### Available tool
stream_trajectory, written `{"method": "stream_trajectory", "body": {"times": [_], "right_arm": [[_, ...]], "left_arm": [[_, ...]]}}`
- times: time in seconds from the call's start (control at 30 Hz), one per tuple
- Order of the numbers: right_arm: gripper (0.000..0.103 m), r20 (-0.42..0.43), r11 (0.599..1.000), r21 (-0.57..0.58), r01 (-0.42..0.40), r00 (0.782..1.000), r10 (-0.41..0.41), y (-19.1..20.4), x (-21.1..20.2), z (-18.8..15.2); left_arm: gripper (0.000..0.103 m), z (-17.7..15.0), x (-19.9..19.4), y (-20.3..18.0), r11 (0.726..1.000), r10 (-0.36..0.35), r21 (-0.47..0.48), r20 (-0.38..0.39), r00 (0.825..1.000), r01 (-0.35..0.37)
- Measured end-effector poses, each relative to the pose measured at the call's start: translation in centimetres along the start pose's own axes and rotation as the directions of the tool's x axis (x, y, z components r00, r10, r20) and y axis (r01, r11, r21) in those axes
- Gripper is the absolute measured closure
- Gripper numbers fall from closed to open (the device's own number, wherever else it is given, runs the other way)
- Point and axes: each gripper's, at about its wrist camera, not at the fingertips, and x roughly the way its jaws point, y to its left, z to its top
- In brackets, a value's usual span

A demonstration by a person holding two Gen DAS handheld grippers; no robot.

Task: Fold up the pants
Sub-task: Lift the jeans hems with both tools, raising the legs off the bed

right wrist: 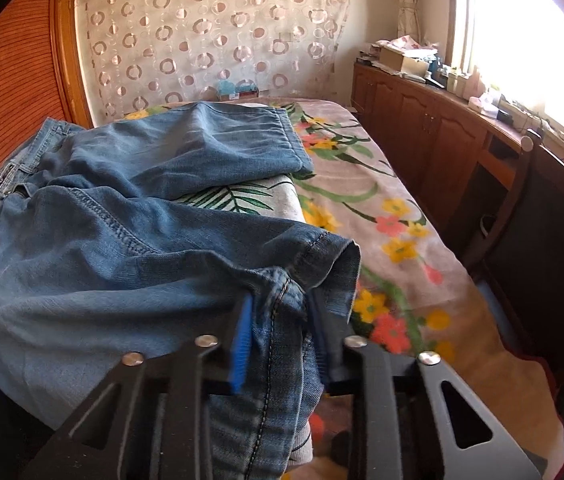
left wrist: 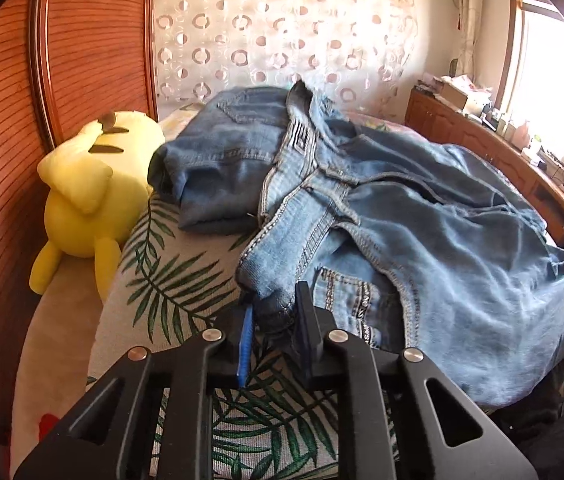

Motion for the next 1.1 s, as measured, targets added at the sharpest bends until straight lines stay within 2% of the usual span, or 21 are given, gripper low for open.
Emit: {"method": "stream_trajectory", "body": {"times": [0.17,0.33,0.5,0.6,0.73,0.8,0.87,0.93,1.1], "right_arm": [[0.092,0.064,0.999,-0.045,0.001,0.998,0.002,0.4,-2.0,1.6],[0.092,0.162,0.995,-0.096,0.001,0.987,0.015,1.3,-4.9,5.0],[0.092,0.243,0.989,-0.146,-0.003,0.969,0.039,3.2,-6.0,8.4],[0.092,0.196,0.986,-0.162,-0.035,0.978,0.067,3.9,-3.9,8.6],[0.092,0.092,0.984,-0.15,-0.091,0.99,0.106,3.4,-0.6,6.9],[0.086,0.066,0.986,-0.128,-0.109,0.991,0.118,2.7,-0.2,5.7],[0.068,0.051,0.988,-0.108,-0.109,0.992,0.115,1.8,-0.4,5.0],[0.062,0.056,0.99,-0.088,-0.114,0.991,0.12,1.0,-1.4,4.6],[0.058,0.02,0.991,-0.076,-0.11,0.994,0.111,-0.7,-4.0,1.3]], "left_arm": [[0.086,1.2,-2.4,-0.9,1.0,-0.006,0.022,0.064,0.998,0.005],[0.086,2.2,-4.7,-1.4,0.999,-0.026,0.03,0.123,0.992,0.023],[0.086,2.7,-4.8,-1.7,0.999,-0.026,0.042,0.129,0.991,0.021],[0.086,2.4,-4.0,-1.9,0.999,-0.023,0.048,0.113,0.993,0.017],[0.086,1.8,-3.5,-2.5,0.998,-0.025,0.056,0.1,0.995,0.019],[0.086,1.6,-3.2,-2.6,0.998,-0.025,0.059,0.091,0.996,0.019],[0.086,1.4,-2.9,-2.8,0.998,-0.026,0.06,0.085,0.996,0.021],[0.086,1.4,-2.8,-2.8,0.998,-0.027,0.062,0.082,0.996,0.022],[0.086,1.4,-2.8,-3.0,0.998,-0.024,0.062,0.081,0.996,0.019]]}}
